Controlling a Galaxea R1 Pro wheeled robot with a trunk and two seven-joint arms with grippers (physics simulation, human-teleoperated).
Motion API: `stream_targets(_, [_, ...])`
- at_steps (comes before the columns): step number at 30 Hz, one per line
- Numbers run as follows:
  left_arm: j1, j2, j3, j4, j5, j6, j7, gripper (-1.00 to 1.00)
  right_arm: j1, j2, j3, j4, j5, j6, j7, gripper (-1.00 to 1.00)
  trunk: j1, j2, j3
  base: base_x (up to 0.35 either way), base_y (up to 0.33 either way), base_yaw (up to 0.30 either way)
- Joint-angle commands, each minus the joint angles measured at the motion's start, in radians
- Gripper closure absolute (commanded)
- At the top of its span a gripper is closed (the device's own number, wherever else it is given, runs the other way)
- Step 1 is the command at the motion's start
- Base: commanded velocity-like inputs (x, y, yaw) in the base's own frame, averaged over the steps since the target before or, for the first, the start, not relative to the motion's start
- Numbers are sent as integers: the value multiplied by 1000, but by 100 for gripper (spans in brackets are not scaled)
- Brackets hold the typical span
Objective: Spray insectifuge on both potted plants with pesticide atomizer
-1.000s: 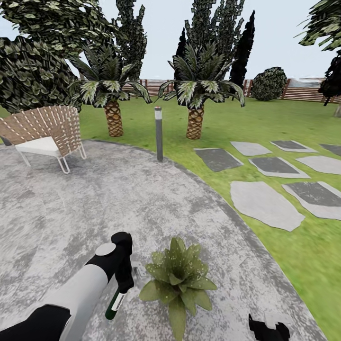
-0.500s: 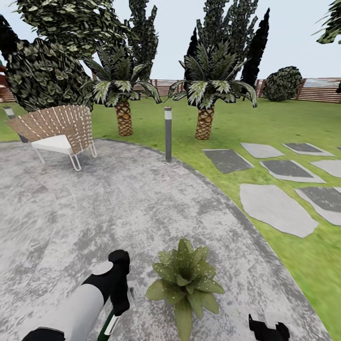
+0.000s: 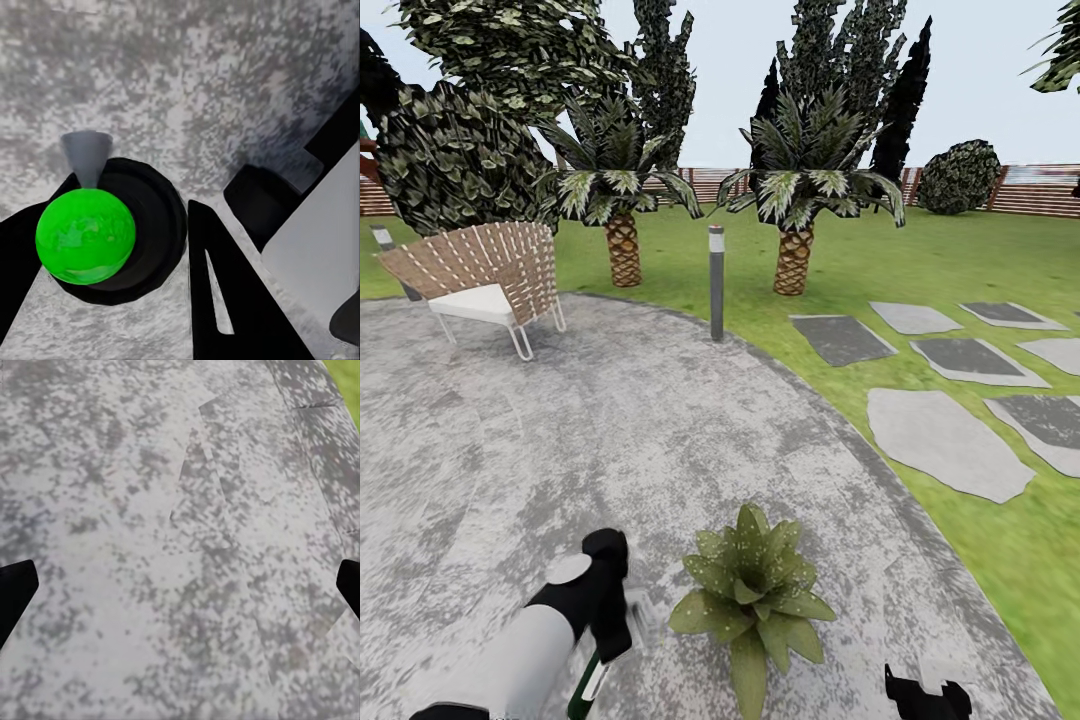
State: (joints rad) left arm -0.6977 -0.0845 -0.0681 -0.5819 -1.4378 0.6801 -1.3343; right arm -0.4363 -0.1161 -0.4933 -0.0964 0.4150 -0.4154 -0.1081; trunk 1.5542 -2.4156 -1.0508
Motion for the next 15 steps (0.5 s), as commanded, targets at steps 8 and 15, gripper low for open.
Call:
stream_targets(8, [1, 32, 102, -62, 28, -3, 57, 100, -1, -1, -4, 2, 12, -3, -5, -100, 0, 0, -1, 0, 0, 0])
stream_targets(15, [5, 32, 103, -50, 59, -30, 130, 100, -1, -2, -4, 1, 10, -3, -5, -100, 0, 0, -1, -1, 0, 0])
